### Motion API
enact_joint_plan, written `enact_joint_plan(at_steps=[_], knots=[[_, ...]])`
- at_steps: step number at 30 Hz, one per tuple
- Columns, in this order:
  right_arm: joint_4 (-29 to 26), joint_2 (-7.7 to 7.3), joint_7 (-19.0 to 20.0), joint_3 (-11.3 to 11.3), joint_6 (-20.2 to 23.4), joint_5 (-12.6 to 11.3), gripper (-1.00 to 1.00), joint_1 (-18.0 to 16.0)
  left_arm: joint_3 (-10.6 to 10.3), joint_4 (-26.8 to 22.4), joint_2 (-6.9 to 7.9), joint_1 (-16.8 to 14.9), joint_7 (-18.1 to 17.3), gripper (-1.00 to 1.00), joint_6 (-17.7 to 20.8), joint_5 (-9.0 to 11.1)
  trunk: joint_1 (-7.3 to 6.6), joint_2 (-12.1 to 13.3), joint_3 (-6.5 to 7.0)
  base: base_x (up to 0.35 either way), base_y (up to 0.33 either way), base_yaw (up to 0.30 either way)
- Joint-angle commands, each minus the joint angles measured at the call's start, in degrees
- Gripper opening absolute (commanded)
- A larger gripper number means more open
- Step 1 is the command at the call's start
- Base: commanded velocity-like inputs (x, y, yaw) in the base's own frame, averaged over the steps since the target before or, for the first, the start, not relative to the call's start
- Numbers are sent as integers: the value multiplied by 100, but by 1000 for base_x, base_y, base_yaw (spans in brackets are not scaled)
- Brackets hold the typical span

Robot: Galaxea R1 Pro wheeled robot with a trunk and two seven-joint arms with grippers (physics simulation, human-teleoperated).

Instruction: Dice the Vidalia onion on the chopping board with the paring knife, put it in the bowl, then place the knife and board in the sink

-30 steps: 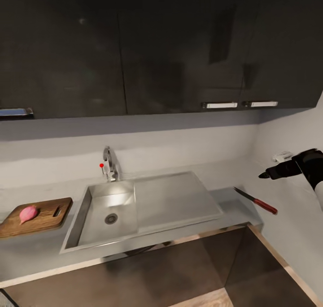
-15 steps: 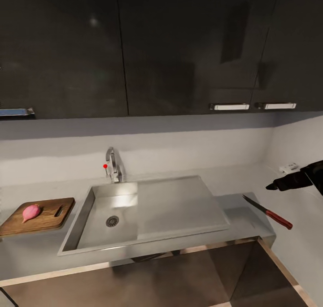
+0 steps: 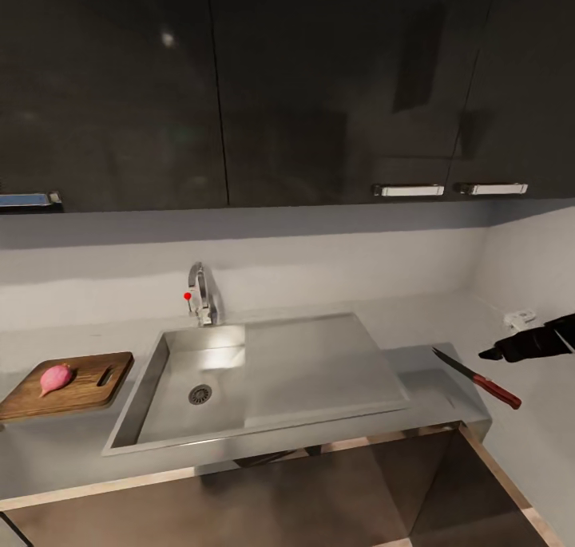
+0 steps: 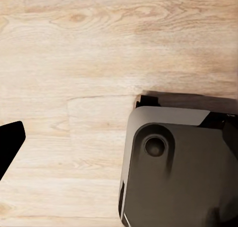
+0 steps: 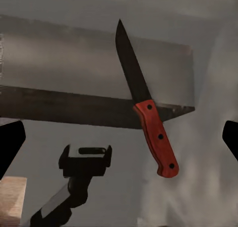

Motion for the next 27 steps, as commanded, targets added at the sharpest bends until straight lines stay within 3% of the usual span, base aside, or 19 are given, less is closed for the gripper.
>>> enact_joint_plan(at_steps=[1,6,27], knots=[[23,-2,24,-51,17,22,100,0,-48,17,-3,-6,1,100,-19,44,3,-6,-5,0,0,0],[149,-35,27,-51,-217,21,100,5,-48,18,4,-2,1,100,-24,46,3,-6,-5,0,0,0],[173,-105,42,-42,-271,4,100,19,-42,16,23,-2,-1,100,-27,54,3,-6,-5,0,0,0]])
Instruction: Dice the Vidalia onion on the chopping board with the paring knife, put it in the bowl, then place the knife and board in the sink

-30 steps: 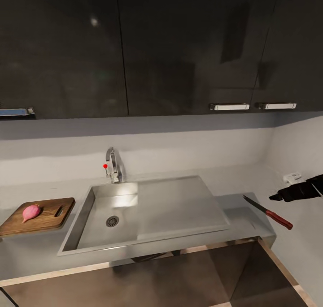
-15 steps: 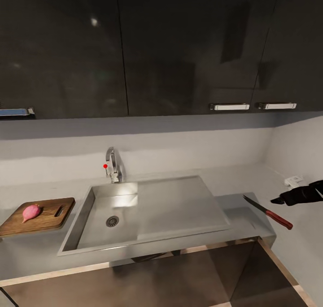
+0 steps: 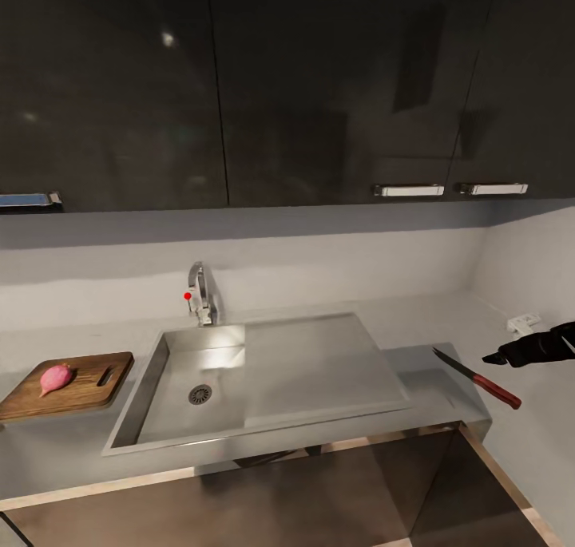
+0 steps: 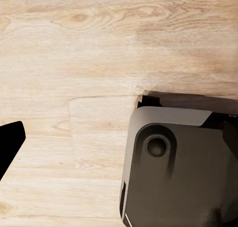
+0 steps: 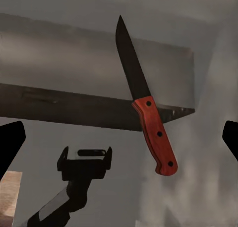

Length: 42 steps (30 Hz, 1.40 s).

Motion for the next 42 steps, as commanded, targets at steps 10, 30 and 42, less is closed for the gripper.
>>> enact_joint_plan(at_steps=[10,30,42], knots=[[-11,-1,17,-48,67,20,100,8,-46,16,-3,-7,1,100,-20,44,3,-6,-5,0,0,0],[-11,8,-17,-48,84,24,100,8,-46,14,-29,-6,12,100,-12,44,3,-6,10,0,0,-31],[-11,8,-13,-48,102,21,100,8,-47,14,-29,-5,12,100,-11,44,3,-6,-25,0,0,0]])
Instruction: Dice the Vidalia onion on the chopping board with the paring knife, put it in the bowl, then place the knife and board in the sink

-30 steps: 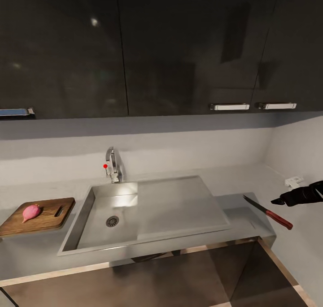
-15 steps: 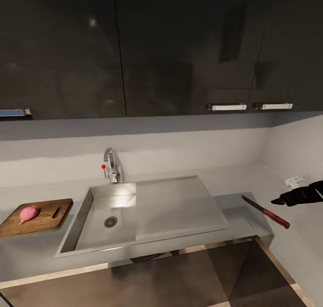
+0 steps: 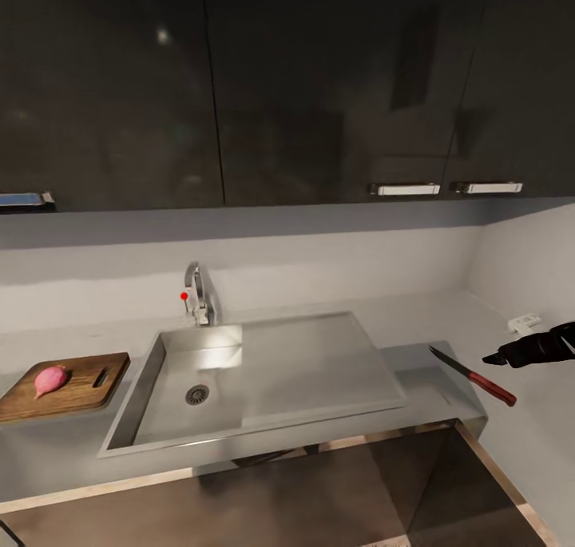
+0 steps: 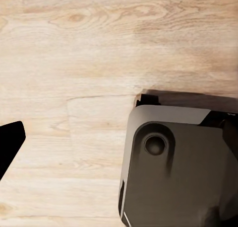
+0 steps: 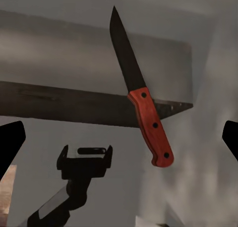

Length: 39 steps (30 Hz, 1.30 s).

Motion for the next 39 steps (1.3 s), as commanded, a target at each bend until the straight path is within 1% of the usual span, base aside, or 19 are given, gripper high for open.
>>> enact_joint_plan(at_steps=[1,27,39], knots=[[-11,-1,24,-49,58,20,100,0,-48,16,-3,-7,1,100,-19,44,3,-9,-16,0,0,0],[-11,-1,17,-49,69,22,100,0,-49,16,-8,-7,1,100,-19,44,3,-9,-253,0,0,0],[-2,13,24,-35,79,27,100,0,-47,16,-4,-6,-8,100,-19,44,3,-9,-273,0,0,0]])
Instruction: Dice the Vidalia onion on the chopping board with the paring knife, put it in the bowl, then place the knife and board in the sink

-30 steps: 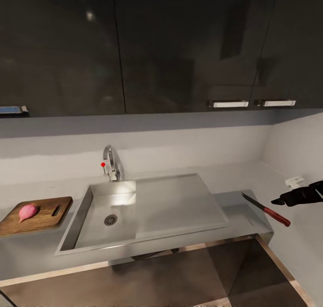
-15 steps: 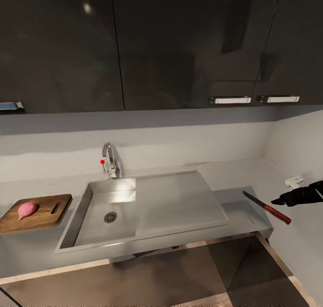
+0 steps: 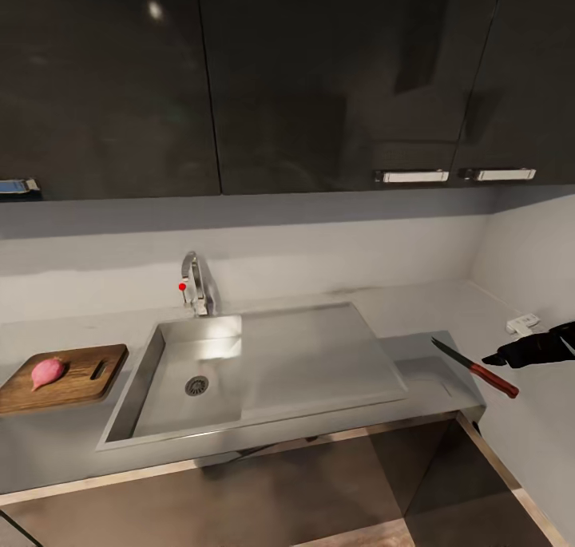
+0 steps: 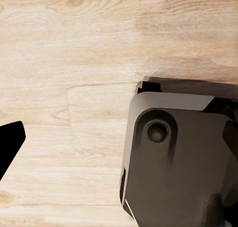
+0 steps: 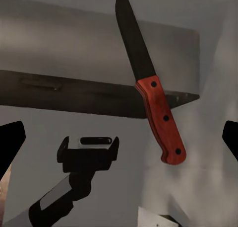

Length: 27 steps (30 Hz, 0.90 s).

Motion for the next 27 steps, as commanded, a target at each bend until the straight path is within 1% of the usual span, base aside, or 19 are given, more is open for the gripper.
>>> enact_joint_plan(at_steps=[1,19,23,27], knots=[[-10,0,23,-46,59,21,100,-3,-48,16,-3,-10,1,100,-21,44,4,-13,-13,0,0,0],[-10,3,-73,-45,63,21,100,-3,-48,16,-1,-11,0,100,-27,44,4,-13,-13,1,-1,0],[-10,9,-78,-44,63,21,100,-3,-48,16,-2,-10,-3,100,-28,44,4,-13,-13,100,-106,0],[-10,11,-80,-43,63,21,100,-3,-48,16,-3,-9,-12,100,-28,44,4,-13,-13,201,-193,0]])
